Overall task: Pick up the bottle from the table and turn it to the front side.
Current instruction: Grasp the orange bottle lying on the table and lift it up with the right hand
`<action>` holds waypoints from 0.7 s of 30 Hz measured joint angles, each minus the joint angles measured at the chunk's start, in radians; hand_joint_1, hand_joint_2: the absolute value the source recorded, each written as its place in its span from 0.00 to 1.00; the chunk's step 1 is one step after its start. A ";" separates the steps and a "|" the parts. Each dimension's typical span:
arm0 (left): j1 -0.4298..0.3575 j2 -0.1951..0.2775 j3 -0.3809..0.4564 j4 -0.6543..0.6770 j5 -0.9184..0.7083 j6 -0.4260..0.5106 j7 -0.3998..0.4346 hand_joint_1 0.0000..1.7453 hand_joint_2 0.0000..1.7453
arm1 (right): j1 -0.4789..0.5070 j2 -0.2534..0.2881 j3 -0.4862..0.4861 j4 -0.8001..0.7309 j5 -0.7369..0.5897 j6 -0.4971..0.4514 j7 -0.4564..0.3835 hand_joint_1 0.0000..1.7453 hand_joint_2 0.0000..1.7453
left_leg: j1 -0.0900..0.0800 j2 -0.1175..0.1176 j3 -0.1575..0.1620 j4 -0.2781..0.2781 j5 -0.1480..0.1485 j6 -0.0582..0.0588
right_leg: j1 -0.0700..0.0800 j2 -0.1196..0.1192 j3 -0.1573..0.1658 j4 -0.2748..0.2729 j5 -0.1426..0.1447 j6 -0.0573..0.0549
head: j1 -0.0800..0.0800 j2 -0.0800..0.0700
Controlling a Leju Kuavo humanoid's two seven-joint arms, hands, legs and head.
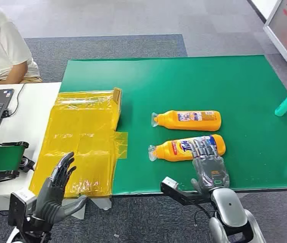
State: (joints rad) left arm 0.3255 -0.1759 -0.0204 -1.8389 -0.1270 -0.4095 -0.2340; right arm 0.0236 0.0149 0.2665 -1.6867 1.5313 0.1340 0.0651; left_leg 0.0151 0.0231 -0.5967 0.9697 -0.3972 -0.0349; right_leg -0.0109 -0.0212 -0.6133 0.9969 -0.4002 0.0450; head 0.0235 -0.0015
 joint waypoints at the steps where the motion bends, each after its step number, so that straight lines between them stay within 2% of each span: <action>1: -0.003 0.003 -0.003 0.004 0.003 0.001 -0.001 0.00 1.00 | -0.010 -0.003 0.000 0.016 0.000 0.003 -0.002 0.00 1.00 | 0.000 0.000 0.000 0.000 0.000 0.000 | 0.000 0.000 0.000 0.000 0.000 0.000 | 0.000 0.000; 10: -0.022 0.040 -0.044 0.046 0.027 0.026 -0.002 0.00 1.00 | -0.188 -0.032 0.001 0.234 -0.001 0.079 -0.002 0.00 1.00 | 0.000 0.000 0.000 0.000 0.002 0.000 | 0.000 0.000 0.000 0.000 0.002 0.001 | 0.000 0.000; 21: -0.017 0.056 -0.052 0.070 0.044 0.028 0.005 0.00 1.00 | -0.291 -0.041 0.007 0.343 -0.001 0.108 0.005 0.00 1.00 | 0.000 0.000 -0.001 0.000 0.002 0.001 | 0.000 0.000 0.000 0.000 0.002 0.001 | 0.000 0.000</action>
State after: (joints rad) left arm 0.3084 -0.1201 -0.0722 -1.7688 -0.0830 -0.3818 -0.2287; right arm -0.2675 -0.0257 0.2733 -1.3437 1.5305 0.2419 0.0703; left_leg 0.0150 0.0231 -0.5974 0.9697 -0.3952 -0.0344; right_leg -0.0111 -0.0212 -0.6137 0.9970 -0.3984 0.0456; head 0.0236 -0.0015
